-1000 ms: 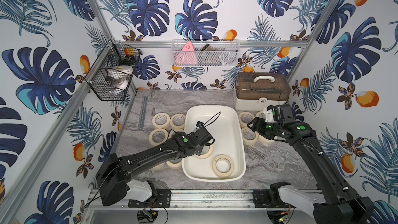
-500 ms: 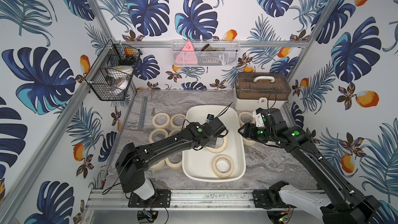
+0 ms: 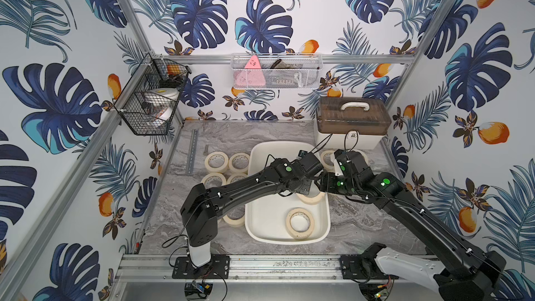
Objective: Take out the art tape in the storage box
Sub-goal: Place the art tape at the center of the board.
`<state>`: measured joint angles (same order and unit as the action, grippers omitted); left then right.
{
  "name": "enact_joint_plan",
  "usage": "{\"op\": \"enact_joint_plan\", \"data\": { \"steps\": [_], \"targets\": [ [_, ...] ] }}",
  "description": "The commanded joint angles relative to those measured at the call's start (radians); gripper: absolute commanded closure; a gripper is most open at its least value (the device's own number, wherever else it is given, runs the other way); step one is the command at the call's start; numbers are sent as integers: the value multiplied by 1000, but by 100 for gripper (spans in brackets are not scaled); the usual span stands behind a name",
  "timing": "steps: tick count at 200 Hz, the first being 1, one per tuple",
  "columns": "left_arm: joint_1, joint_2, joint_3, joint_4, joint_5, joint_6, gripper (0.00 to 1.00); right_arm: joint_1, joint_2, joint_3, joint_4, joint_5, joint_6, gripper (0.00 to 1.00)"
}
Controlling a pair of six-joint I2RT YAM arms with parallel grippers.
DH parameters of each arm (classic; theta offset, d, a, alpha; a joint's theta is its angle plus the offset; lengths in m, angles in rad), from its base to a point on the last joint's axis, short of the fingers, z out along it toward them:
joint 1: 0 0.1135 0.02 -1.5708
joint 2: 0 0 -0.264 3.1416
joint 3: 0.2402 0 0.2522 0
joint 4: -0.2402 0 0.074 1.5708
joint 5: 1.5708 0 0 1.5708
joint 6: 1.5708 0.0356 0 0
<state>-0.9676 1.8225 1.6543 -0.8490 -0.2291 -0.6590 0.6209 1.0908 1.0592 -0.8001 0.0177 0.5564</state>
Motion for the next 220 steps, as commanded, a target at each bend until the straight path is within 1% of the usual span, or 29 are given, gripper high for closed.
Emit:
{"op": "enact_joint_plan", "data": {
  "steps": [1, 21, 54, 97, 123, 154, 220],
  "targets": [
    [-3, 16, 28, -4, 17, -8, 91, 34, 24, 10, -11, 129, -13, 31],
    [-6, 23, 36, -7, 17, -9, 91, 62, 53, 27, -42, 203, -15, 34],
    [-5, 29, 42, -8, 20, -8, 91, 99, 88, 35, -64, 280, -18, 40],
    [-5, 28, 44, -10, 17, -11, 91, 108, 105, 38, -82, 331, 1, 43],
    [-3, 10, 23, 6, 23, -26, 90, 108, 75, 10, -51, 307, 23, 43],
    [2, -3, 2, 20, 30, -37, 91, 108, 19, -26, 11, 251, 39, 40],
    [39, -38, -60, 63, 74, -61, 91, 108, -15, -41, 24, 218, 51, 37]
  ]
}}
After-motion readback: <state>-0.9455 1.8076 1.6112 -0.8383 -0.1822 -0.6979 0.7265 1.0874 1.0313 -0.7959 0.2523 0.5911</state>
